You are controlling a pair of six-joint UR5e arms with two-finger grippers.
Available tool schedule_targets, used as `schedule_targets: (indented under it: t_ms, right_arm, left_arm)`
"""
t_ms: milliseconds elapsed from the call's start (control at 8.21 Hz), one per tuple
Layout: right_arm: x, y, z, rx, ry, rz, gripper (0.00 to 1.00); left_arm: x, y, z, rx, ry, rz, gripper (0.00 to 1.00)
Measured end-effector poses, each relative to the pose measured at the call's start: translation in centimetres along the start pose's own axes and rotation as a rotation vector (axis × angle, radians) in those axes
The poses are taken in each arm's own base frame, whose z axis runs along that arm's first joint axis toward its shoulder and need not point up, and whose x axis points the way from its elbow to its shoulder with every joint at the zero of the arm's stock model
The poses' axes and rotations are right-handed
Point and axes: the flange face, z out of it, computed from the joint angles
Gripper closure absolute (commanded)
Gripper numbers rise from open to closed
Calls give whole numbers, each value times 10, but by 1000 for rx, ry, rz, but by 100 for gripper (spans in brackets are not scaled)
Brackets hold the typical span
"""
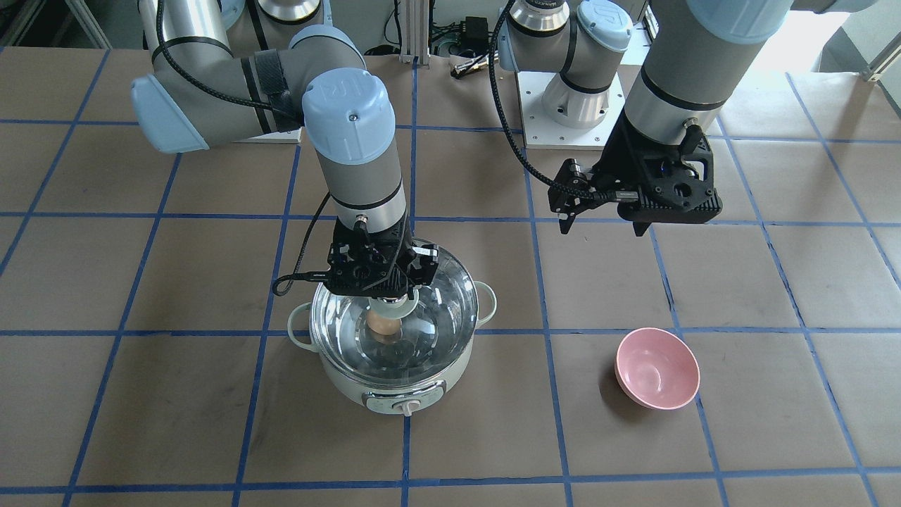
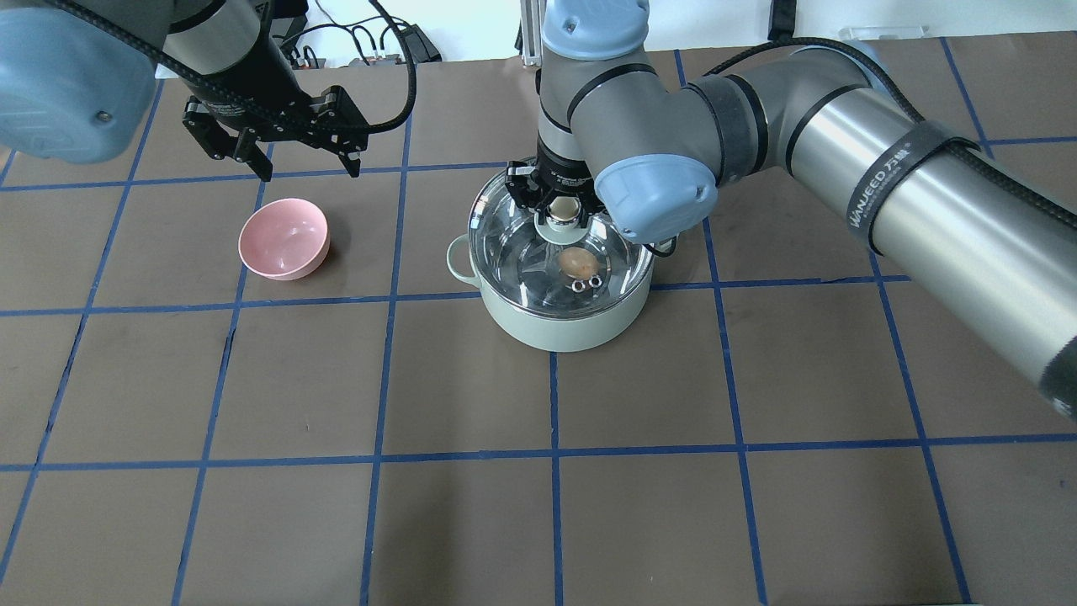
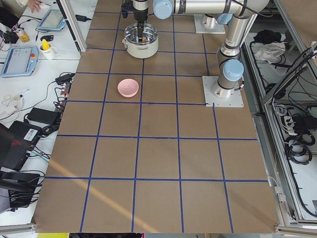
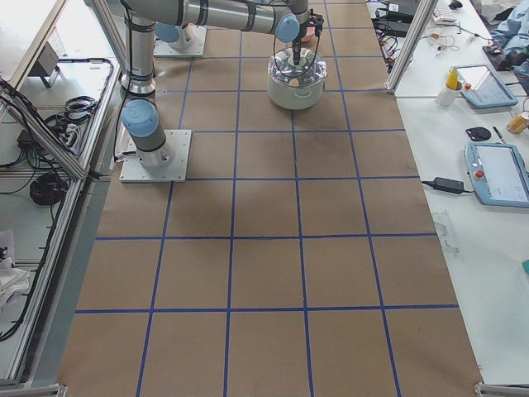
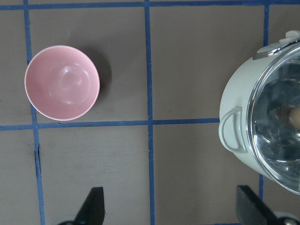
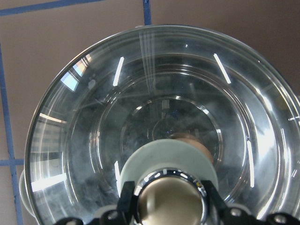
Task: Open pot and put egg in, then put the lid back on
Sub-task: 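Open the right gripper off the lid knob and raise it away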
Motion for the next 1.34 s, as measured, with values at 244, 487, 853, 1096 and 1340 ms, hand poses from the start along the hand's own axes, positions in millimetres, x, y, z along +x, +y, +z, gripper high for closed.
schedule_targets:
  t_ms: [244,487,853,1096,1340]
  right_arm:
    - [1,1,3,-6,3,-2,91]
    - [1,2,6,-11,5,3,51]
    - [1,2,6,-11,1,11,1]
    - [10,-9,-5,30,-12,23,0]
    - [51,-31,-35,65,-18,23,0]
  left_arm:
    - [0,2,-5,9,0,0,0]
    - [0,2,-4,8,0,0,0]
    - [1,2,-4,6,4,0,0]
    - [1,0,-5,8,7,0,0]
    - [1,0,-3,5,5,1,0]
